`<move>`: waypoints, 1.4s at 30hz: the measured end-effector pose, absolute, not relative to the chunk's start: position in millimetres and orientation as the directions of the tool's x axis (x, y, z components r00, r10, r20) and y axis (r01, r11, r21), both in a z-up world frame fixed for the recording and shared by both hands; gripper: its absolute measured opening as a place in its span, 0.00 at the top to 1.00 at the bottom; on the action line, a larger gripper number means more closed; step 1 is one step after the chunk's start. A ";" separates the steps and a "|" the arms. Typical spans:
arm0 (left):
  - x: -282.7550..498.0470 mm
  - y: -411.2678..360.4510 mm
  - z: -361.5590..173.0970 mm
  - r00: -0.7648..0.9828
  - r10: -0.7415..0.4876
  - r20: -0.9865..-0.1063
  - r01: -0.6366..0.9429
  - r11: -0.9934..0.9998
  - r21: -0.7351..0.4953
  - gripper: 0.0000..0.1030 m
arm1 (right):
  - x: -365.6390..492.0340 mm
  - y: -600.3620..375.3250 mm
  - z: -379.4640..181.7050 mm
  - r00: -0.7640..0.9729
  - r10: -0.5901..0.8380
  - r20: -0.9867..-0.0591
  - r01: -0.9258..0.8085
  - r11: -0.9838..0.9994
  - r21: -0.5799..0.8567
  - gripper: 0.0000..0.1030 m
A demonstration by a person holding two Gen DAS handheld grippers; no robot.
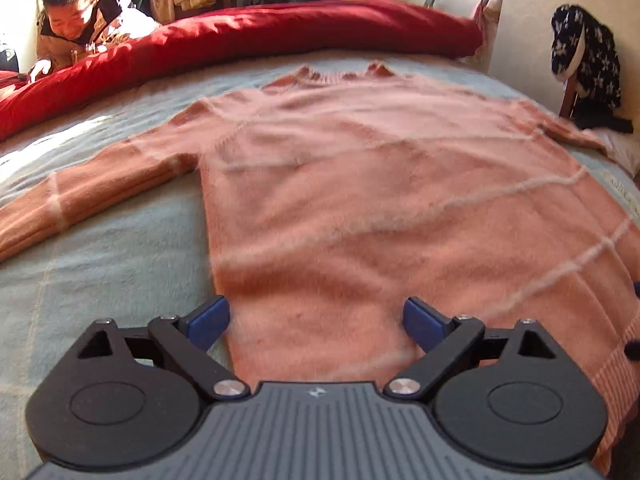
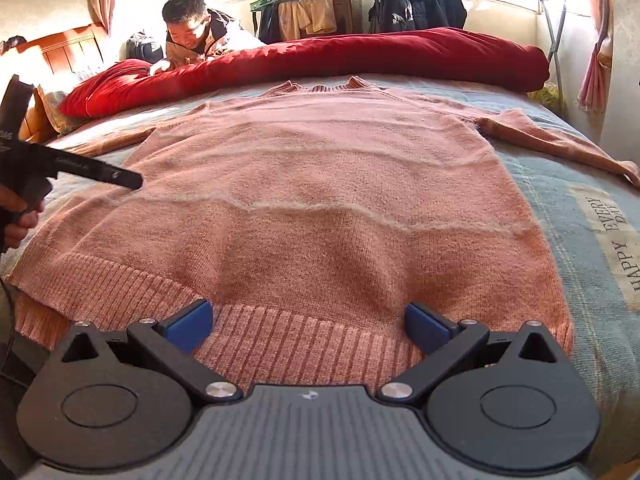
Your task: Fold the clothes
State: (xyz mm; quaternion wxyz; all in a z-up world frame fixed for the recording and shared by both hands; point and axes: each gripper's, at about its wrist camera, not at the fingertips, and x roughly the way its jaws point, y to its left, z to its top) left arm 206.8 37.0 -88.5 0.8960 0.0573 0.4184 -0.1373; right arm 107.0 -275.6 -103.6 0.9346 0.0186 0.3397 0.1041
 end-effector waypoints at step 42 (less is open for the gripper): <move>119.9 -38.7 -95.8 0.657 -0.312 -0.686 0.354 0.931 -0.084 0.09 | 101.5 -268.0 -103.9 0.766 0.155 -0.624 -0.132 0.988 0.084 0.00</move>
